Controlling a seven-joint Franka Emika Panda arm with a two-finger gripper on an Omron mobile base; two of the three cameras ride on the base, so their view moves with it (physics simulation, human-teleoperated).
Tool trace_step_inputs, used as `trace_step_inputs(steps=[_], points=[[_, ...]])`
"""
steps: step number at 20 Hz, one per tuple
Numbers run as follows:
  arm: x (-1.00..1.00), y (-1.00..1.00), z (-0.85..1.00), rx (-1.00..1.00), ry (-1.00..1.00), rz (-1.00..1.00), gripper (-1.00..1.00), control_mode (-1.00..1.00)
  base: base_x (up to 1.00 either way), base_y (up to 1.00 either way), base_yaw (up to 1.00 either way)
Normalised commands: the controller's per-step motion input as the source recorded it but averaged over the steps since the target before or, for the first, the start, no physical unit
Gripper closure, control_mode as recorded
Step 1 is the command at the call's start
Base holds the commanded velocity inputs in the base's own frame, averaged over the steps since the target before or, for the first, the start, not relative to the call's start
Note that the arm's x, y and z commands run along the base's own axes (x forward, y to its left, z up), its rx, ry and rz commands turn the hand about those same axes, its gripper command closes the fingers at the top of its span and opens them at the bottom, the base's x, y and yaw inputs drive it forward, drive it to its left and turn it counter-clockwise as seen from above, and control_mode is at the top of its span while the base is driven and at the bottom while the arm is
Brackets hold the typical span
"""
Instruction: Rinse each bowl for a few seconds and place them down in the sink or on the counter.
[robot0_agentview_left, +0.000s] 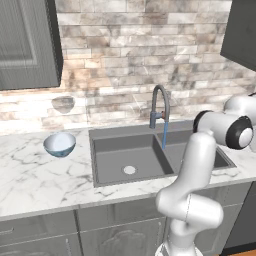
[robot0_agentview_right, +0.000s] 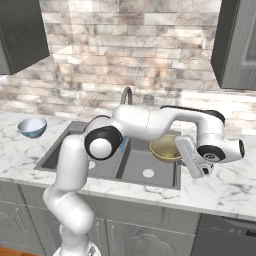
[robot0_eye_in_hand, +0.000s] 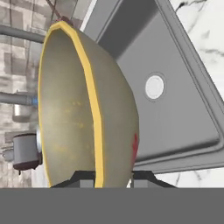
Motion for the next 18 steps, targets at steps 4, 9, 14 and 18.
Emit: trace_step_inputs(steps=[4,9,14,18], points=[[-0.2,-0.16,0.06,0.0,0.0,-0.14,1.0,-1.0,0.0,0.0,0.0],[-0.19,-0.11,0.03,0.0,0.0,-0.16,1.0,-1.0,0.0,0.0,0.0],[-0.13,0.0,0.0,-0.02,0.0,-0.2,1.0,-1.0,0.0,0.0,0.0],[-0.08,0.0,-0.01,-0.03,0.0,-0.21,1.0,-1.0,0.0,0.0,0.0]])
